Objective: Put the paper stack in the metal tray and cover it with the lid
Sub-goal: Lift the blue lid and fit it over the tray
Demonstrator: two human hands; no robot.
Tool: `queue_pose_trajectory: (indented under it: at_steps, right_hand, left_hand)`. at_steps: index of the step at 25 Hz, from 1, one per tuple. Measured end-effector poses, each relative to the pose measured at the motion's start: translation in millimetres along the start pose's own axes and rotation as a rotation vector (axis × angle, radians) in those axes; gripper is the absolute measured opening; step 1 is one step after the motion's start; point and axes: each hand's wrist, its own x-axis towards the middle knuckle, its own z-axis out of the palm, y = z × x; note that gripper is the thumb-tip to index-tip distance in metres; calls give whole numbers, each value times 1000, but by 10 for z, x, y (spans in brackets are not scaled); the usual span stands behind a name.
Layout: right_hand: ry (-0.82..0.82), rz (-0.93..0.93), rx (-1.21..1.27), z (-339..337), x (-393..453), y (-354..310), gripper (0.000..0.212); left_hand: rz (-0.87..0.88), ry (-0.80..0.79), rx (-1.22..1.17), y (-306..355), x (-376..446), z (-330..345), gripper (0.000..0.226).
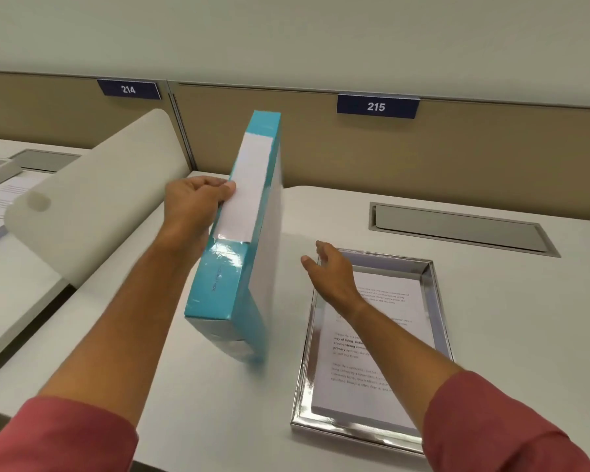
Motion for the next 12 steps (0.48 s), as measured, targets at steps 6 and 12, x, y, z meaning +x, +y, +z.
queue_pose_trajectory:
  at_steps: [6,12]
  right_hand:
    - [-102,368,426,-124,120,71,37]
    - [-136,480,531,-282,149,201,28]
  left_hand:
    - [-331,-295,-374,71,16,-167,30]
    - [-461,-357,-430,-108,103,-279,25]
